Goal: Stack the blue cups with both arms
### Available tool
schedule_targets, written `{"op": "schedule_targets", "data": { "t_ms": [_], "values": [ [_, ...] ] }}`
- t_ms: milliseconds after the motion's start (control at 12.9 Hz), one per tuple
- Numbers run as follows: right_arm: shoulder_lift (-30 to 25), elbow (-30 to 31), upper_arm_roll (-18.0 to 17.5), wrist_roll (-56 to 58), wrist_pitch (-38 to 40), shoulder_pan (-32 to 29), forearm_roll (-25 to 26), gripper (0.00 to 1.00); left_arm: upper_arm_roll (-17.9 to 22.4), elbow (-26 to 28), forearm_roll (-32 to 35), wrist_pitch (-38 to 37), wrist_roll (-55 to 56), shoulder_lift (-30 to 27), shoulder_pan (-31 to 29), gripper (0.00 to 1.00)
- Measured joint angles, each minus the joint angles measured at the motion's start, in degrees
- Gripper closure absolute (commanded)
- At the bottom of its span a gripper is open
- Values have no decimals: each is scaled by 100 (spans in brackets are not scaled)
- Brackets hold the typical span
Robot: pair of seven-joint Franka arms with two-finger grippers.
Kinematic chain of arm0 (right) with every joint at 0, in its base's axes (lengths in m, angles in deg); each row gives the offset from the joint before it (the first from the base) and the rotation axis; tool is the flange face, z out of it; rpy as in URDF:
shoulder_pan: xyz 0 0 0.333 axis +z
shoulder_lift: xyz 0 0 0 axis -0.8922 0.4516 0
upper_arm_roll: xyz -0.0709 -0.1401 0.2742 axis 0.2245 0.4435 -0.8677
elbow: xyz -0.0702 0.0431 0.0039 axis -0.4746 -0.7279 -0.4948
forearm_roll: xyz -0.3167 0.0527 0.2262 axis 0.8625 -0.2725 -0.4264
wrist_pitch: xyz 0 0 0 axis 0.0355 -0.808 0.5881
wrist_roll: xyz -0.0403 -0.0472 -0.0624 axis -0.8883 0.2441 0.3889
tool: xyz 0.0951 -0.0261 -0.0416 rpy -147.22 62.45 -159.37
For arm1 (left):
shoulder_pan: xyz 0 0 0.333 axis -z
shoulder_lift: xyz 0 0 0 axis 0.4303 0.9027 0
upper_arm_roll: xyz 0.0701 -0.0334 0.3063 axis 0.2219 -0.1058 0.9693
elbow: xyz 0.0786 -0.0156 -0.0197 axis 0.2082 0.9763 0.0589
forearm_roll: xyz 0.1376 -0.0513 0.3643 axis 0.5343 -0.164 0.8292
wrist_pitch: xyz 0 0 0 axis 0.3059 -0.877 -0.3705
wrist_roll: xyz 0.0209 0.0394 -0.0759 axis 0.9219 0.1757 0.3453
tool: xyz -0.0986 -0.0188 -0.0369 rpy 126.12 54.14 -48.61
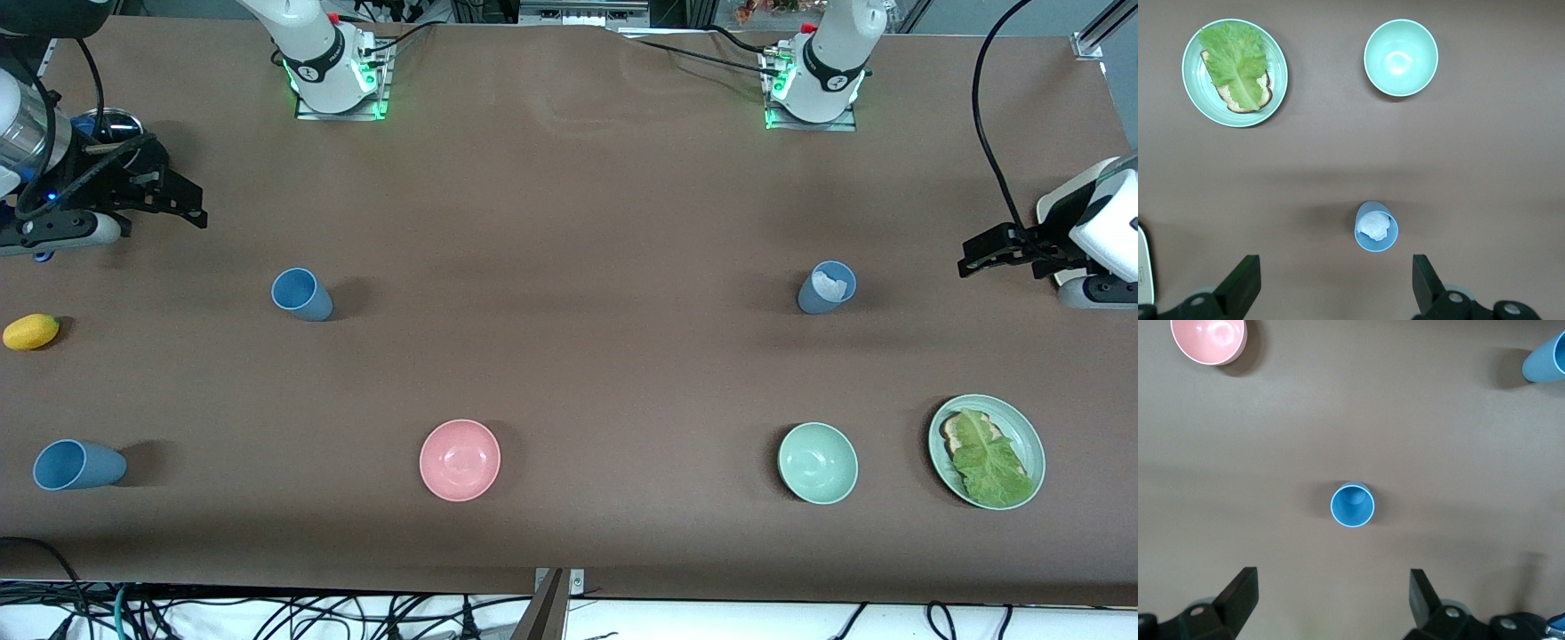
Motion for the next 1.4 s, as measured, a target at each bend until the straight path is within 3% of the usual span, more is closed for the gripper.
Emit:
{"op": "schedule_targets", "data": {
  "t_ms": [1398],
  "values": [
    [5,-37,173,-159,-24,-90,69,0,12,0,0,0,0,0,-29,0]
  ]
}}
